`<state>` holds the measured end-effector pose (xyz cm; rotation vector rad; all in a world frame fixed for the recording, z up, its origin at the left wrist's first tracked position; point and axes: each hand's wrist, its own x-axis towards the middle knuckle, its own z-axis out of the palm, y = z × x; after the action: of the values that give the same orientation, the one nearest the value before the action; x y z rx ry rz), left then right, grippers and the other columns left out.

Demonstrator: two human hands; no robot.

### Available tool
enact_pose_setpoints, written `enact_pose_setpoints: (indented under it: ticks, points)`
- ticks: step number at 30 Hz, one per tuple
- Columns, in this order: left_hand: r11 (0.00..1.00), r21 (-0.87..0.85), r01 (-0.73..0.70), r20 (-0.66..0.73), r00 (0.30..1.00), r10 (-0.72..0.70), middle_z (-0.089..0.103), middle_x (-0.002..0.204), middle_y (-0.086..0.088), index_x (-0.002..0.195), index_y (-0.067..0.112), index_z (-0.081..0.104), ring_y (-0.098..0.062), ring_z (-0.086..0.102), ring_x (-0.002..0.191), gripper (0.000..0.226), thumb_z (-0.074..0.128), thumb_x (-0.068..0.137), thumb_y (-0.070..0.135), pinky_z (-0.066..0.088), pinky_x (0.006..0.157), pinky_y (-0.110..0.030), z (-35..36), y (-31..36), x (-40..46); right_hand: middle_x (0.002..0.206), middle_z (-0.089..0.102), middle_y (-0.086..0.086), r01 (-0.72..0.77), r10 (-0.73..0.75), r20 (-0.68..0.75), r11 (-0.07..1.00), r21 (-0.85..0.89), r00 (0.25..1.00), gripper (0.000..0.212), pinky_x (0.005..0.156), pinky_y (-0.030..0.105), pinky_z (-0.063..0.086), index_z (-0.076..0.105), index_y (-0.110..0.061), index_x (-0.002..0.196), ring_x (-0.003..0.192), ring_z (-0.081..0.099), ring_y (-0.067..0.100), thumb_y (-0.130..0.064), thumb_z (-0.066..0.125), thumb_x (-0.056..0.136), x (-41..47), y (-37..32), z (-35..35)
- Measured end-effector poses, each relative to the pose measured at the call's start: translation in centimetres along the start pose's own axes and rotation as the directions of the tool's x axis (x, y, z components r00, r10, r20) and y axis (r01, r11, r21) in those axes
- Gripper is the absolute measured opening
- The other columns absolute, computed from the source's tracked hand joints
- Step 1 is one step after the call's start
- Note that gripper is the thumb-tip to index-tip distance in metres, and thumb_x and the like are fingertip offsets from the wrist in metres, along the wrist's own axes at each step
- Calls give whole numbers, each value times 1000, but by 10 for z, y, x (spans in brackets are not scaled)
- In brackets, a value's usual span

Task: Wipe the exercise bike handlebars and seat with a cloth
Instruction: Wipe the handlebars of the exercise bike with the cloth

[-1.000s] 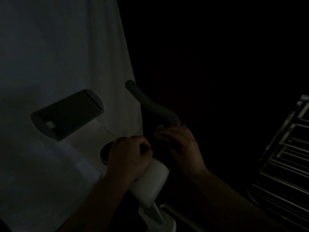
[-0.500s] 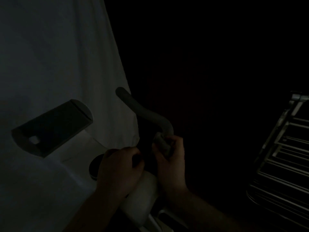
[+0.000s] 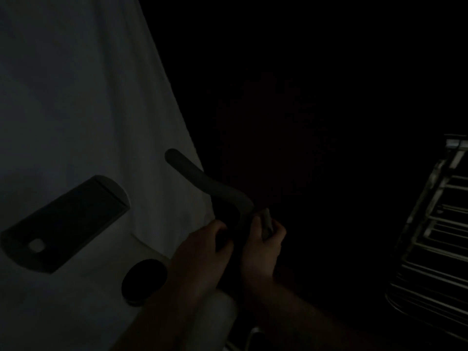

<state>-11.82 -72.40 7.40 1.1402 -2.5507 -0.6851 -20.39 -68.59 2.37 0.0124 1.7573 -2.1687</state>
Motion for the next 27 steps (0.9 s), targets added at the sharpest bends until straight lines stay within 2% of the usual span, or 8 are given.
enact_pose_setpoints:
  ticks: [3, 6, 9, 12, 15, 20, 24, 27]
  points:
    - [997, 77, -11, 35, 999, 8, 66, 100, 7, 110, 31, 53, -13, 62, 91, 26, 38, 92, 43, 49, 80, -36, 9, -1, 7, 118, 51, 7, 90, -83, 81, 992, -89, 993, 30, 95, 41, 45, 45, -27, 116, 110, 54, 25, -30, 59, 89, -13, -2, -3]
    - [995, 90, -31, 36, 999, 28, 66, 97, 3, 110, 30, 53, -17, 63, 88, 33, 33, 88, 45, 49, 78, -38, 11, -3, 8, 120, 41, 4, 113, -96, 110, 982, -154, 989, 35, 97, 36, 44, 46, -25, 127, 114, 50, 24, -30, 55, 93, 11, -15, 5]
    - [997, 75, -20, 39, 999, 17, 67, 100, 6, 110, 30, 54, -16, 64, 91, 44, 26, 86, 53, 49, 80, -38, 10, -3, 7, 132, 41, -2, 173, -141, 221, 976, -136, 965, 42, 97, 24, 39, 41, -27, 136, 120, 46, 11, -26, 52, 95, -1, -12, -1]
    - [994, 105, -42, -2, 999, 43, 67, 102, 3, 111, 27, 54, -15, 63, 92, 33, 36, 91, 46, 48, 79, -36, 11, -1, 10, 124, 53, -9, 273, -224, 310, 954, -126, 924, 28, 96, 19, 44, 48, -34, 123, 109, 52, -5, -25, 50, 97, 12, -16, 2]
    - [995, 85, -50, -20, 998, 52, 67, 98, 0, 107, 23, 57, -16, 62, 88, 35, 36, 92, 47, 46, 76, -35, 11, -2, 9, 125, 58, -6, 281, -175, 361, 922, -267, 916, 29, 93, 20, 45, 55, -24, 125, 112, 56, 5, -29, 52, 96, 46, -26, 14]
    - [998, -54, 13, 2, 1000, -13, 68, 101, 2, 108, 23, 61, -17, 63, 94, 37, 42, 91, 50, 48, 82, -35, 7, -3, 9, 132, 51, -6, 416, -190, 529, 839, -350, 827, 44, 95, 20, 38, 46, -24, 137, 119, 49, 7, -31, 54, 94, 47, -25, 0]
    - [992, -123, 35, 22, 999, -33, 68, 92, 3, 100, 27, 63, -14, 63, 84, 18, 52, 91, 39, 50, 77, -36, 5, -2, 12, 118, 62, -1, 365, -34, 602, 822, -437, 798, 32, 88, 25, 46, 58, -19, 123, 112, 57, 14, -31, 56, 94, 86, -45, 28]
    - [991, -129, 27, 26, 999, -24, 66, 86, 3, 90, 26, 60, -16, 63, 81, 16, 51, 90, 40, 50, 75, -37, 5, -1, 8, 111, 59, -9, 369, -98, 557, 840, -399, 825, 33, 75, 11, 43, 56, -21, 124, 104, 55, 5, -31, 57, 93, 77, -31, 16]
